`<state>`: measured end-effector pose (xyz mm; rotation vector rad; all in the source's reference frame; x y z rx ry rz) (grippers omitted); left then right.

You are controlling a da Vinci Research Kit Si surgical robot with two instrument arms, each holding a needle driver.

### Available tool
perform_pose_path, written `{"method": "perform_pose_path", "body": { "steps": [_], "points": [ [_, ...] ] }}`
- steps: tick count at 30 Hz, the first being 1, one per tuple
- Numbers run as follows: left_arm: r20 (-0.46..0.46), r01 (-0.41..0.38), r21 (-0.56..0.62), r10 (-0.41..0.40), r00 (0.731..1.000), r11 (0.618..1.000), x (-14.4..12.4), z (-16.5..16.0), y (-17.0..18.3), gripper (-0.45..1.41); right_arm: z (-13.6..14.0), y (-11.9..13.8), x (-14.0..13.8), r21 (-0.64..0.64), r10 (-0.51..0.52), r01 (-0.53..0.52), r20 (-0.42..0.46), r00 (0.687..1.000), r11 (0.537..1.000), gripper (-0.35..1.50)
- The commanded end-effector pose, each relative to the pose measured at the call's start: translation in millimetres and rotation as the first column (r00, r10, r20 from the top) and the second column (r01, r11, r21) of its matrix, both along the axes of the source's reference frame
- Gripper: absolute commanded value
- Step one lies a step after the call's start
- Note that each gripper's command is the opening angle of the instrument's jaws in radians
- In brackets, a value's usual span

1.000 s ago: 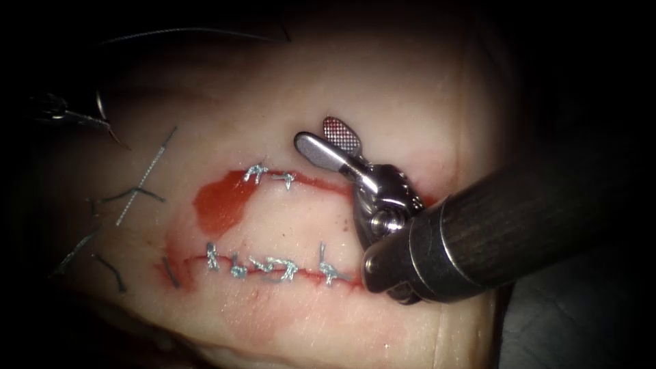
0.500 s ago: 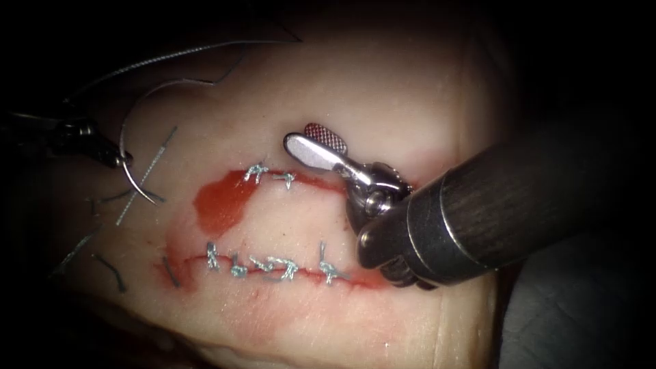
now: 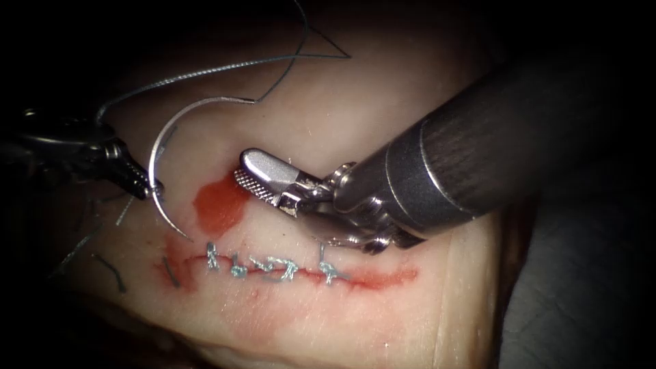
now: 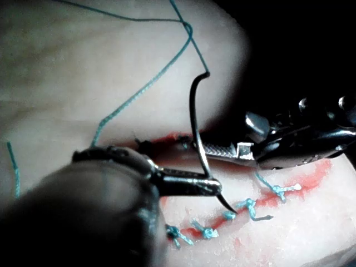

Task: Wound Closure

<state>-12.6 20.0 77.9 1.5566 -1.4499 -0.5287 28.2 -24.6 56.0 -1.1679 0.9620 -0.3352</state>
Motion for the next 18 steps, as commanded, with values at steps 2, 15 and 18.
{"method": "perform_pose_path", "body": {
  "steps": [2, 15, 18],
  "points": [
    [0.002, -0.003, -0.002, 0.003, 1.000, 1.000, -1.1, 0.5, -0.1, -0.45, 0.6, 0.6, 1.9, 0.011, 0.027, -0.027, 0.008, 1.000, 1.000, 0.99],
    [-0.015, -0.074, 0.035, 0.074, 0.997, 0.997, -3.2, 1.7, -1.5, -0.45, 0.4, 2.7, 2.4, -0.010, 0.072, -0.071, 0.057, 0.996, 0.997, 0.88],
    [-0.018, -0.081, 0.040, 0.081, 0.997, 0.996, -3.3, 1.8, -1.6, -0.45, 0.3, 2.9, 2.5, -0.020, 0.079, -0.078, 0.071, 0.994, 0.997, 0.89]
  ]
}}
